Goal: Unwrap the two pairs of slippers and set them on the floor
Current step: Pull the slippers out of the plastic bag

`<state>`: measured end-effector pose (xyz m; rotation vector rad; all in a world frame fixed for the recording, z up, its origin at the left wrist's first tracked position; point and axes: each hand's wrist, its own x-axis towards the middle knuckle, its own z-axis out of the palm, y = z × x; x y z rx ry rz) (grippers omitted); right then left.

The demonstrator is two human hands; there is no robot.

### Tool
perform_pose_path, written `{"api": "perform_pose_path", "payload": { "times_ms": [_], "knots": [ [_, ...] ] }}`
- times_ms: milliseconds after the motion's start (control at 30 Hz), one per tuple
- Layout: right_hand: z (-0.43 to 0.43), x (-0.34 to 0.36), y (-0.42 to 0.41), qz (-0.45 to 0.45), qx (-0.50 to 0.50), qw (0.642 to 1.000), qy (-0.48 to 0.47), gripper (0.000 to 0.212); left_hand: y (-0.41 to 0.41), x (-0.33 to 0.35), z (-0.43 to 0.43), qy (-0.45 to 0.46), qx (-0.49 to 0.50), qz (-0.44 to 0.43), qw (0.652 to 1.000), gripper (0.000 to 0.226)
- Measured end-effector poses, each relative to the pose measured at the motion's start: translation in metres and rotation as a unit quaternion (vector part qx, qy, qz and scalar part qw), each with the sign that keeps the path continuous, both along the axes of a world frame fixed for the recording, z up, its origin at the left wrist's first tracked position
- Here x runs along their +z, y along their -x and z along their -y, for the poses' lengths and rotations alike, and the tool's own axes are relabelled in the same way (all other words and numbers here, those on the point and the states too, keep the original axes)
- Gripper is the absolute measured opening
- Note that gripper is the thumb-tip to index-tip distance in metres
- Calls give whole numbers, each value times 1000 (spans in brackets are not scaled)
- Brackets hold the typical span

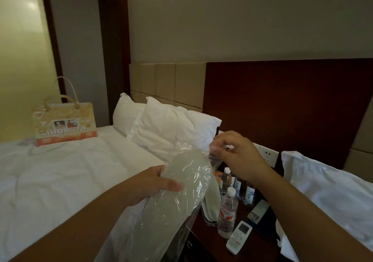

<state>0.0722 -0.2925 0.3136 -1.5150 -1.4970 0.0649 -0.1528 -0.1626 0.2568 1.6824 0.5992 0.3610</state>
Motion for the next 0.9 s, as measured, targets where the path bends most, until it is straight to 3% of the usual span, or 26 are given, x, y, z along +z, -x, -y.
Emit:
{"api": "perform_pose_path", "payload": {
  "times_ms": [133,233,333,433,500,600,733,800,900],
  "knots": [
    [-5,4,1,-237,-37,971,16,10,-1,1,3,-4,-1,-2,1000,43],
    [-5,5,0,-326,-54,942,50,7,-1,1,3,-12,-4,-8,1000,43],
    [-4,1,1,-283,-64,956,39,11,-3,-1,2,-17,9,-17,1000,46],
    [-4,-1,4,-73,-87,993,21,44,-5,-2,1,-31,16,-21,999,45],
    [-4,0,9,64,-96,993,4,56,-7,-2,1,-47,21,-26,998,47],
    [-10,4,16,162,-110,981,-19,57,-10,-2,2,-93,24,-41,994,50],
    [-19,6,19,145,-88,984,-48,23,-12,-2,4,-153,38,-70,985,56],
    [-20,10,16,54,-62,996,-40,8,-11,-4,5,-178,45,-88,979,58],
    [-19,17,8,-78,-44,996,-20,6,-9,-5,5,-205,34,-100,973,61]
  ]
}}
